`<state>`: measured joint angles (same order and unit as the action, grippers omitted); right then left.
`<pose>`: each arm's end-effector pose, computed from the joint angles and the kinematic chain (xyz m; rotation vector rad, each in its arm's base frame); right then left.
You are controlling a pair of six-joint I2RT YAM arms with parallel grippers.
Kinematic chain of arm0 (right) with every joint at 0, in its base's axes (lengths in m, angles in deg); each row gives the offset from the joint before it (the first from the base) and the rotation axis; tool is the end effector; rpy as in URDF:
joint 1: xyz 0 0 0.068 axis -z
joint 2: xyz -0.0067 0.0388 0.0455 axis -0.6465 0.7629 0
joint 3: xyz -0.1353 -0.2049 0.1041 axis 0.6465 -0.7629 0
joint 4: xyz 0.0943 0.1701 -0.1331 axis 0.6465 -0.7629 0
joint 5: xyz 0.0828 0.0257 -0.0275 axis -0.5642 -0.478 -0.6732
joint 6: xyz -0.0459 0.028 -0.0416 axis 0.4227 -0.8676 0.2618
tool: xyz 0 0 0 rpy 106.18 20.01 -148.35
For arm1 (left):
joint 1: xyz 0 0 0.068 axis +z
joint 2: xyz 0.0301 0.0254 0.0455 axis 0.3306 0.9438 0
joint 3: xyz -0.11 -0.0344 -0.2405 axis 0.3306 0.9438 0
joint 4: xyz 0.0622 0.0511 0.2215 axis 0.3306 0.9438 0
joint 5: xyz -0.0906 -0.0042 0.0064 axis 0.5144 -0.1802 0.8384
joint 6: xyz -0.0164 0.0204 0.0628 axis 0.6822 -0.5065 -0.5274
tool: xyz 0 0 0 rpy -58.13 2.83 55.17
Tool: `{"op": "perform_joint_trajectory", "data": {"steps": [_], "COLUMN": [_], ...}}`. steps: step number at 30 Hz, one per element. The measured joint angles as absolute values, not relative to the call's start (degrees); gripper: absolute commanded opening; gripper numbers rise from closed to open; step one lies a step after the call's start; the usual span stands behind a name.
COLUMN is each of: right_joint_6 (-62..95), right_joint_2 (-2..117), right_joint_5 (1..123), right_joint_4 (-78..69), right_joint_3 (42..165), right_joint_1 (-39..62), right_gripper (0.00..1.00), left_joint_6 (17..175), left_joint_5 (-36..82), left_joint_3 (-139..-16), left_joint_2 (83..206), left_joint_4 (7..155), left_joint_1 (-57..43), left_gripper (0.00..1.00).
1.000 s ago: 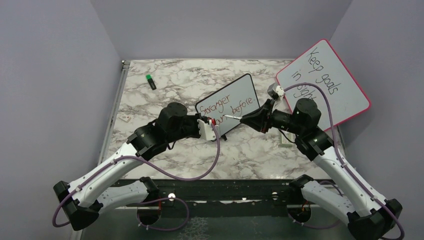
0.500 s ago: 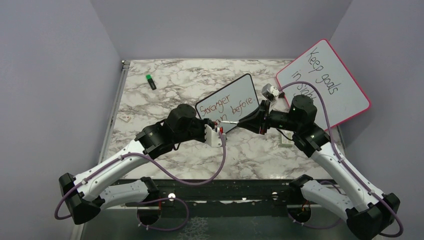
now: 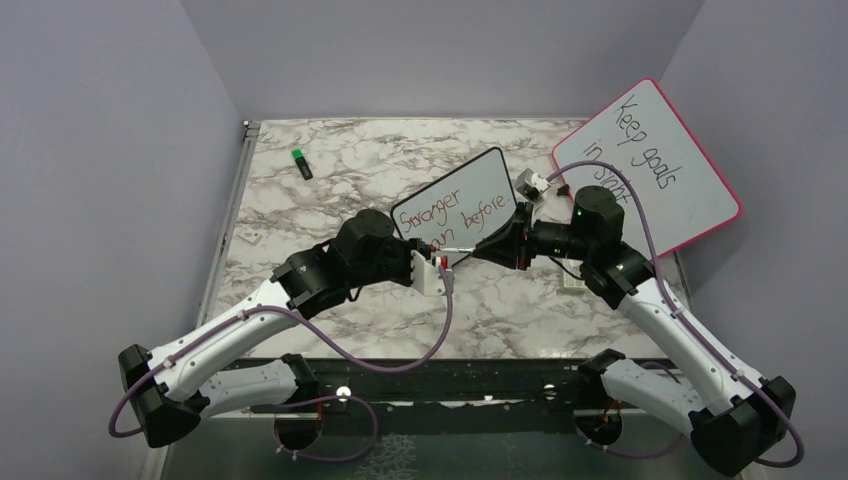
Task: Write a sentence on the whiteboard
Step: Close the whiteboard marker at the center of the board.
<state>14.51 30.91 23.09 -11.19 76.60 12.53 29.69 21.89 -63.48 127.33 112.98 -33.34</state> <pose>0.1609 0.1291 0.3355 -0.8870 1.6634 1.1682 0.1239 -0.1737 0.3291 1.7237 1.1807 -0.1149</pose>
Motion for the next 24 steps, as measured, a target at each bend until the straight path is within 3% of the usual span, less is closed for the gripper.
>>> {"op": "perform_joint_trajectory", "data": {"steps": [24], "right_joint_6": [14.49], "right_joint_2": [31.15], "right_joint_5": [22.59], "right_joint_4": [-11.17], "right_joint_3": [76.60], "right_joint_1": [12.53], "right_gripper": [0.01], "left_joint_6": [30.06], "left_joint_5": [21.91], "left_joint_3": [-64.22], "left_joint_2": [128.27], "left_joint_4": [112.79], "left_joint_1": [-34.84], "left_gripper": [0.00]}}
